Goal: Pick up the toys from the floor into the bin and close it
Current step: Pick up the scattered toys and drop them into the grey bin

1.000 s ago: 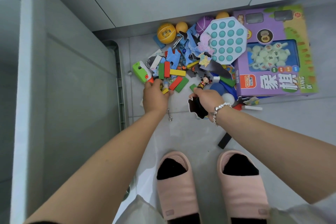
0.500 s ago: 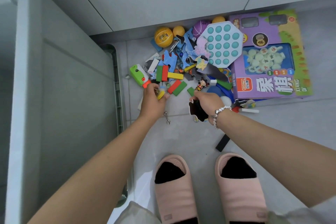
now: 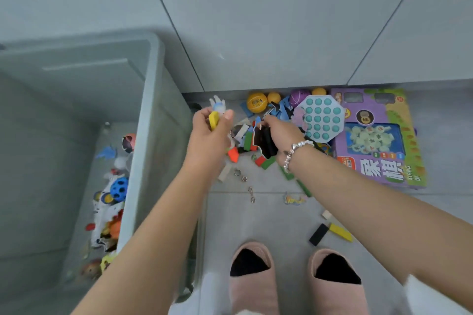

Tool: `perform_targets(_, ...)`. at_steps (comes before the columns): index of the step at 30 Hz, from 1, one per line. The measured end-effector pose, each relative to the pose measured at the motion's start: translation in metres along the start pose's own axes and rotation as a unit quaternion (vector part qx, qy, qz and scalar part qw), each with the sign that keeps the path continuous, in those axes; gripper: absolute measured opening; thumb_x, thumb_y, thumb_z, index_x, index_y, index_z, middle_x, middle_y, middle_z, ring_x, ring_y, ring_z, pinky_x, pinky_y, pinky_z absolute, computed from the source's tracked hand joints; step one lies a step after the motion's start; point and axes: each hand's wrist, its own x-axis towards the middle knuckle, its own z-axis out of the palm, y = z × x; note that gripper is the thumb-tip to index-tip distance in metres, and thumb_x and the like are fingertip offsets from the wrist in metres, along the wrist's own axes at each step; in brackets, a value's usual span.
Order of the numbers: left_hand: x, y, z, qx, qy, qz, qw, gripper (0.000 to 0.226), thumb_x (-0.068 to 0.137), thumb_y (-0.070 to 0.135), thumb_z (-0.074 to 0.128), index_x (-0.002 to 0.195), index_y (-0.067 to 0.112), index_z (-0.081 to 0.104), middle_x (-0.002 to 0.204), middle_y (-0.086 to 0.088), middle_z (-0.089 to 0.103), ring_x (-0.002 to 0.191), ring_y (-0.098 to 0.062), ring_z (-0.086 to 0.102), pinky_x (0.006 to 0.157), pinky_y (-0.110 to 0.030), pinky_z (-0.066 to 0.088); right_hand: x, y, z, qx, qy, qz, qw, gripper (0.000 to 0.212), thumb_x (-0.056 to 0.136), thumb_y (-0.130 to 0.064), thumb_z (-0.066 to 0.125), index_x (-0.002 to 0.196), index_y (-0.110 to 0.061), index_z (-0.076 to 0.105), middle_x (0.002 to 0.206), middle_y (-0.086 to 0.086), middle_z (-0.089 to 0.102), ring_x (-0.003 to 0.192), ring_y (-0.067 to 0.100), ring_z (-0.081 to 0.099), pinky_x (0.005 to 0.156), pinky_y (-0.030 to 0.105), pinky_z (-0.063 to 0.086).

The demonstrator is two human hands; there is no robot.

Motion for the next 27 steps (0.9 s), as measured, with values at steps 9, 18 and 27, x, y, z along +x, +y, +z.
perform_targets(9,-0.09,0.038,-0.113,-0.122,0.128,0.035,0.984,0.015,0.095,0.036,0.049,0.089,0.023,0.053,0.067,0.007,0.052,0.062,-0.007,0.044,0.065,-0.028,0.036,-0.089,-0.105,0.115,0.071,-0.121,-0.124,0.982,0.047,0.085,-0.026,0.047,0.04,-0.016,0.057,0.062,-0.001,0.064,0.064,0.024,0.056,0.054,0.027,0.039)
perform_targets(18,-0.095,0.012,-0.154,-0.075,0.228,-0.063,0.969,0.038,0.094,0.057,0.035,0.126,0.039,0.045,0.128,0.009,0.055,0.116,-0.013,0.053,0.105,-0.044,0.04,-0.125,-0.096,0.173,-0.031,-0.172,-0.236,0.956,0.039,0.098,-0.035,0.034,0.084,-0.015,0.064,0.078,-0.006,0.061,0.079,0.013,0.061,0.076,0.029,0.05)
perform_targets(27,-0.093,0.018,-0.128,-0.072,0.204,-0.006,0.976,0.027,0.097,0.045,0.036,0.119,0.043,0.051,0.13,0.019,0.052,0.12,0.0,0.047,0.088,-0.02,0.037,-0.122,-0.095,0.131,0.067,-0.247,-0.211,0.943,0.03,0.098,-0.021,0.04,0.104,-0.002,0.063,0.081,0.003,0.059,0.073,0.013,0.059,0.069,0.026,0.056)
